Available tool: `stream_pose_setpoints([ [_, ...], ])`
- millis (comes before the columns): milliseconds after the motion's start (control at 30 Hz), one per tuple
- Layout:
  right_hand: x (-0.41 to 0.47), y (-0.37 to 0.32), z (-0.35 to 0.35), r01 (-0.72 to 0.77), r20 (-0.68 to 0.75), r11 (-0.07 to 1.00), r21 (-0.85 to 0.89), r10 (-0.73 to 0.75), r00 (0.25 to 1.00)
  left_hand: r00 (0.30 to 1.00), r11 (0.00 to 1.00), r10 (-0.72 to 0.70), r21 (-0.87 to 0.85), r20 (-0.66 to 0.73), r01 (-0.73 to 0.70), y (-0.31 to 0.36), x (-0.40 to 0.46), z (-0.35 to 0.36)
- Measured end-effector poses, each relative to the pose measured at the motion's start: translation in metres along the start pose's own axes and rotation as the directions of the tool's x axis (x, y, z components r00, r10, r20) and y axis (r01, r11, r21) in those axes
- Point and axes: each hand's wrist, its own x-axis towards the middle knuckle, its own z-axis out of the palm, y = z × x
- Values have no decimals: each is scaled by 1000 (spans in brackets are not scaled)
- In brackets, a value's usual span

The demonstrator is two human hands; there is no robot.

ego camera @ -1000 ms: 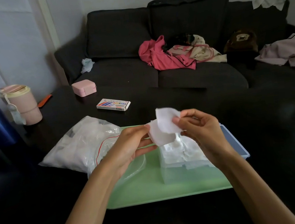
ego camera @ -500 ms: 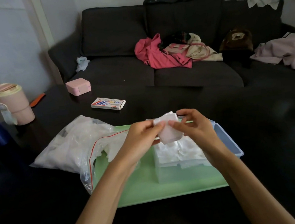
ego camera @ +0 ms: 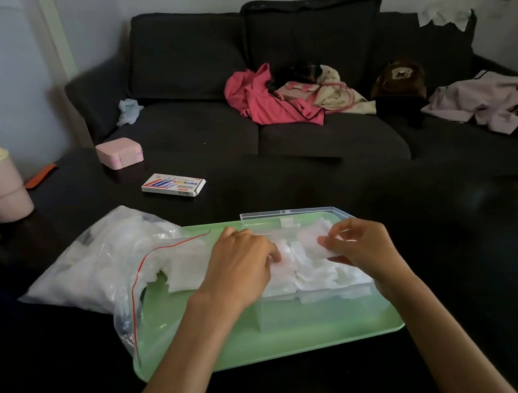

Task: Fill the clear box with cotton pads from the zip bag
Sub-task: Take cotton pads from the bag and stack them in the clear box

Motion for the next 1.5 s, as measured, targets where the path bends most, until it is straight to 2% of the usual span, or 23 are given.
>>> stream_pose_setpoints([
  [100,3,-2,4,24,30,999,-29,-23,999,1000,999,13,43,14,-14,-2,-1,0],
  [233,7,1,7,-46,80,998,-53,50,996,999,998,10,54,49,-13,-2,1,1],
  [333,8,4,6,-45,88,995,-91,53,995,998,999,8,47,70,-11,-3,2,1],
  [433,7,7,10,37,46,957,-287,-25,999,999,999,-22,42,46,20,1,4,1],
  [600,5,5,15,62,-16,871,-488,-80,997,985,998,-70,-17,-160,68,24,15,4],
  [667,5,4,14,49,-29,832,-553,-78,997,987,995,-95,-36,-132,91,29,17,8],
  [767,9,3,13,5,-24,877,-481,-18,1000,984,984,-176,13,-26,177,31,18,13],
  [833,11,4,11,-54,-23,914,-401,49,999,981,979,-194,53,-18,195,31,18,16],
  [900,11,5,7,-61,-1,900,-431,67,998,980,978,-198,63,-25,200,31,18,17],
  [933,11,6,5,-21,7,872,-489,28,1000,979,977,-200,64,-32,202,32,19,17],
  [1033,10,3,0,194,44,718,-668,-222,974,983,985,-166,41,-74,169,31,19,17],
  [1100,11,3,-4,321,158,670,-669,-294,943,990,994,-104,21,-94,107,29,20,17],
  [1200,13,10,-7,357,316,686,-634,-191,929,999,997,-23,67,-44,25,25,23,18],
  [1400,19,15,-2,241,339,714,-658,-6,941,1000,987,-10,160,4,9,28,19,25],
  [1500,21,12,1,248,357,677,-693,23,934,1000,989,-11,149,11,9,28,20,28],
])
